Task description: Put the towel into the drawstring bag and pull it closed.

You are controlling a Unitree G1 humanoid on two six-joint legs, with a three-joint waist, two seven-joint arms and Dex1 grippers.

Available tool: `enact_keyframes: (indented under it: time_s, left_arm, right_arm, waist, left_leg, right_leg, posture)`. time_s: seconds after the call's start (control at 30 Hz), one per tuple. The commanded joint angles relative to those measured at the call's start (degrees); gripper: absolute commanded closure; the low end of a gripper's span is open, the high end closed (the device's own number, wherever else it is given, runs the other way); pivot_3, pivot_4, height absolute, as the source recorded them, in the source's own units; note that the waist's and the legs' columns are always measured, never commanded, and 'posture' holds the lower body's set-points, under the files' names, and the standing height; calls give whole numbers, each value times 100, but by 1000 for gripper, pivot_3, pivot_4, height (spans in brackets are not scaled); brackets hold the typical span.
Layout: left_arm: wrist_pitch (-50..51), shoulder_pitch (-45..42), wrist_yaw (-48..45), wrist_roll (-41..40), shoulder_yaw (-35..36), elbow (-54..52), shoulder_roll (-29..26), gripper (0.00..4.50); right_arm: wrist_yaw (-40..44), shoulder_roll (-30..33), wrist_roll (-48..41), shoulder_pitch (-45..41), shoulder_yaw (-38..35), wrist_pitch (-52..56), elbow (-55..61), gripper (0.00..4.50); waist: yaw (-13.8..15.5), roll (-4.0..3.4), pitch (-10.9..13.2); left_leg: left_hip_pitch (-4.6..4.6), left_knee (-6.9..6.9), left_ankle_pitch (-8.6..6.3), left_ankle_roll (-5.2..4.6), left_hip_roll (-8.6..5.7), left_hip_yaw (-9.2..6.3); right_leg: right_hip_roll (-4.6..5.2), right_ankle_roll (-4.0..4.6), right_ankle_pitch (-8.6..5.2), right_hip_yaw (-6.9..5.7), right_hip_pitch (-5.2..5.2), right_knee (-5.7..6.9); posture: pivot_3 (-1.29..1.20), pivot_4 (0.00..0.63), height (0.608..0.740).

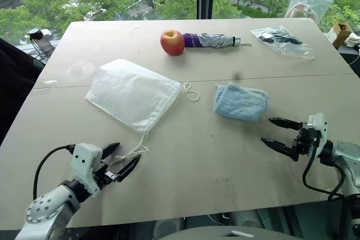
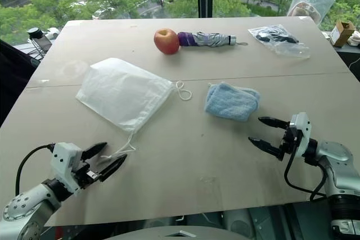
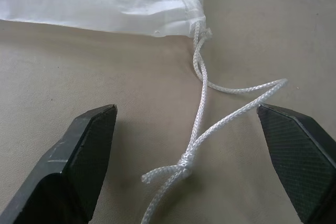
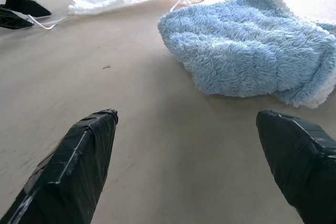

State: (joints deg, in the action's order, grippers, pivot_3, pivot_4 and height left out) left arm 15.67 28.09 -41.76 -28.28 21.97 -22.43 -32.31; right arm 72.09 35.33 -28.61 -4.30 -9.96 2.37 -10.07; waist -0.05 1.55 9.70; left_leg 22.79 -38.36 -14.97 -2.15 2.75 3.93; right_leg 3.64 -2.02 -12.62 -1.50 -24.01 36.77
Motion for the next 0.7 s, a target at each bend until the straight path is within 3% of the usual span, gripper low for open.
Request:
enact_keyframes:
  time_s: [0.03,0.7]
  left_arm:
    - [-175,53,-70,-27,52,-253,37,73]
    - [-188,137,-126,-299,-95,-612,475,73]
  right_arm:
    - [118,111,-63,-89,-104,-45,-31,0]
    - [413,275,-102,-242,-162,-18,-246,0]
  waist:
    - [0,0,0]
    - [-1,0,0]
  left_leg:
    - [0,0,0,0,0,0]
    - [1,-1,0,-1,-1,2]
  right_leg:
    - [0,0,0,0,0,0]
    - [-3,0,0,2,0,0]
  posture:
    - [0,150,740]
    - [0,150,740]
